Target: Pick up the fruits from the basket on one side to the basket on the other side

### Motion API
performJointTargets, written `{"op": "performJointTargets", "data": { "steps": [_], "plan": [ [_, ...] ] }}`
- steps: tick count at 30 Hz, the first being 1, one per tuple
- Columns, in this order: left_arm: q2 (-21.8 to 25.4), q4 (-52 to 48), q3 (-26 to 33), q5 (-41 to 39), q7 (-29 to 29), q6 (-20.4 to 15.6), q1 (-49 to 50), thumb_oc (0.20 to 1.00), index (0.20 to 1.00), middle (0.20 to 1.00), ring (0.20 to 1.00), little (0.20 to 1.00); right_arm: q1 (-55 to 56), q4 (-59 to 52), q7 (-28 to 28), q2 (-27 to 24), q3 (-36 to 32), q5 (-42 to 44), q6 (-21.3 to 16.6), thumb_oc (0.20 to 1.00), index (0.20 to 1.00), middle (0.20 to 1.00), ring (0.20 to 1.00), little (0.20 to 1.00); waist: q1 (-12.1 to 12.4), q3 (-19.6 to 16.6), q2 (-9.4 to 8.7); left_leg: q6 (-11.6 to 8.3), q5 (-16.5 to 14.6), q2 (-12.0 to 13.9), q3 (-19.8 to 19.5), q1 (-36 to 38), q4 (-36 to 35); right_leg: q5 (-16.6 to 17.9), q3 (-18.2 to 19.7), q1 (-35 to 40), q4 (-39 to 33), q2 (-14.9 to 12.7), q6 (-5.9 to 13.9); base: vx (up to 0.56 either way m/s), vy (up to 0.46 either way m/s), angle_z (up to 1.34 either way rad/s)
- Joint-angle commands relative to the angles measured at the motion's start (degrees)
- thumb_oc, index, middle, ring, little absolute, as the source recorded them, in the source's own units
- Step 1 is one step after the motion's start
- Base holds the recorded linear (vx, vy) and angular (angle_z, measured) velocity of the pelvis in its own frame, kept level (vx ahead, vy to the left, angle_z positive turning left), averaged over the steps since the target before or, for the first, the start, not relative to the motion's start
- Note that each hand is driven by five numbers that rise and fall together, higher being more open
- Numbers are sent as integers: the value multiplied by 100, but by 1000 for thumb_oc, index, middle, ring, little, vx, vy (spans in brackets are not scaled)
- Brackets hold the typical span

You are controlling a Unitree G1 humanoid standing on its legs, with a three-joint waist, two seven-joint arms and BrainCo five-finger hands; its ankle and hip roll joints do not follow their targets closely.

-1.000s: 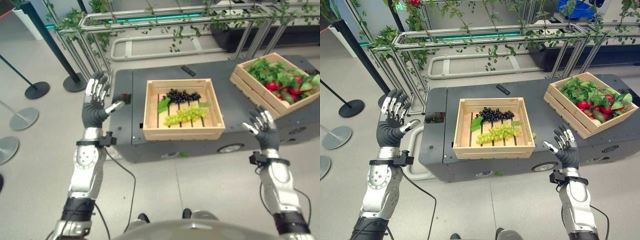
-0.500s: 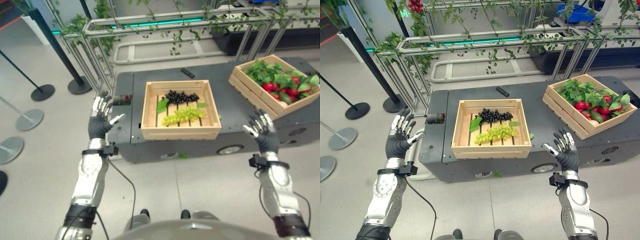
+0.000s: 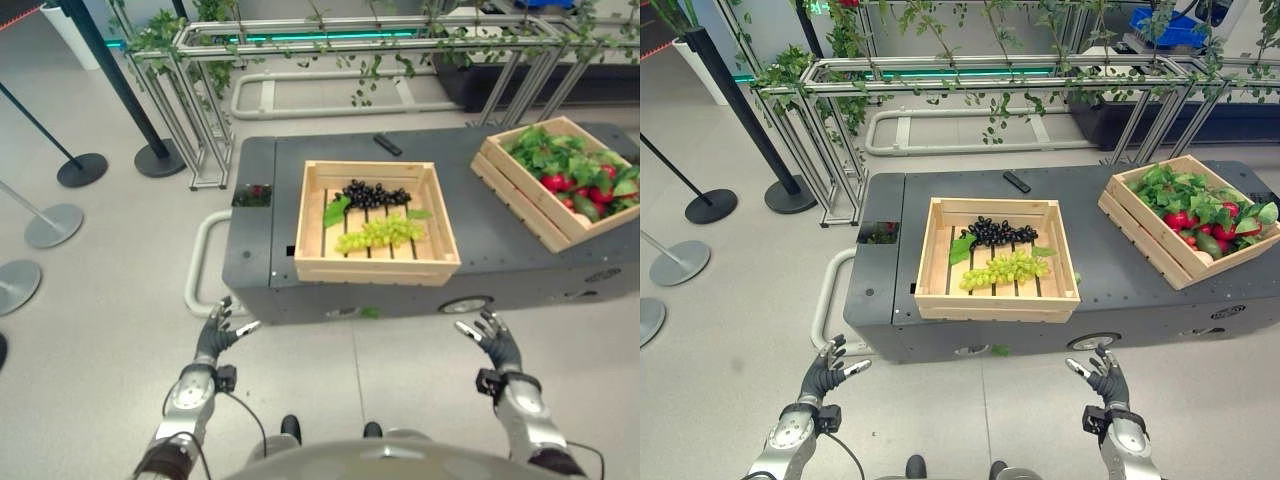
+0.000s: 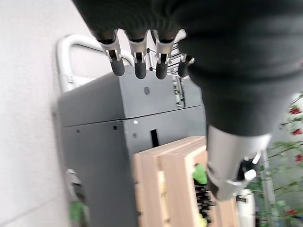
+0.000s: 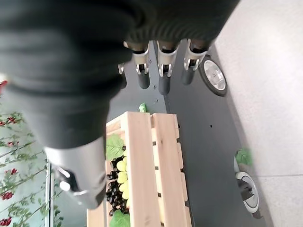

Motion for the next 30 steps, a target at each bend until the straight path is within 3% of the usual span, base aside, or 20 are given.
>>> {"op": "performJointTargets", "data": {
  "steps": [1, 6, 9, 16, 19, 30],
  "plan": [
    [111, -18, 120, 220, 123, -231, -242, 1000, 1000, 1000, 1000, 1000, -157, 129, -51, -57, -91, -52, -163, 1000, 1000, 1000, 1000, 1000, 13, -204, -237, 33, -537, -21, 113, -161, 488, 50, 92, -227, 120, -323, 553, 15, 33, 0],
    [51, 326, 13, 355, 177, -198, -357, 1000, 1000, 1000, 1000, 1000, -263, 597, -85, -39, 104, -190, -101, 1000, 1000, 1000, 1000, 1000, 10, -229, -241, 42, -481, -48, 115, -84, 325, 83, 63, -191, 54, -321, 567, 2, 12, 0],
    [-74, 1084, -24, 480, 173, -55, -443, 1000, 1000, 1000, 1000, 1000, -385, 1238, -90, 55, 198, -128, -30, 1000, 1000, 1000, 1000, 1000, -3, -247, -228, 49, -436, -73, 130, -22, 174, 126, 51, -178, -41, -321, 584, -5, 11, 0],
    [-434, 3346, -5, 1011, -275, 722, -593, 1000, 1000, 1000, 1000, 1000, -717, 3099, 93, 204, 344, -458, 535, 1000, 1000, 1000, 1000, 1000, 1, -332, -147, 80, -442, -117, 161, 120, 52, 158, 60, -57, -169, -313, 583, 22, 23, -1],
    [-535, 3588, 8, 1011, -413, 838, -573, 1000, 1000, 1000, 1000, 1000, -725, 3483, 105, 240, 573, -1068, 772, 1000, 1000, 1000, 1000, 1000, -1, -391, -128, 90, -444, -112, 142, 182, 1, 153, 35, 3, -209, -304, 571, 57, 21, 1],
    [-612, 3445, -133, 968, -400, 816, -621, 1000, 1000, 1000, 1000, 1000, -737, 3277, 146, 235, 549, -950, 753, 1000, 1000, 1000, 1000, 1000, -2, -437, -114, 97, -428, -131, 93, 203, -60, 152, -6, 51, -254, -300, 567, 12, 3, 0]
  ]
}}
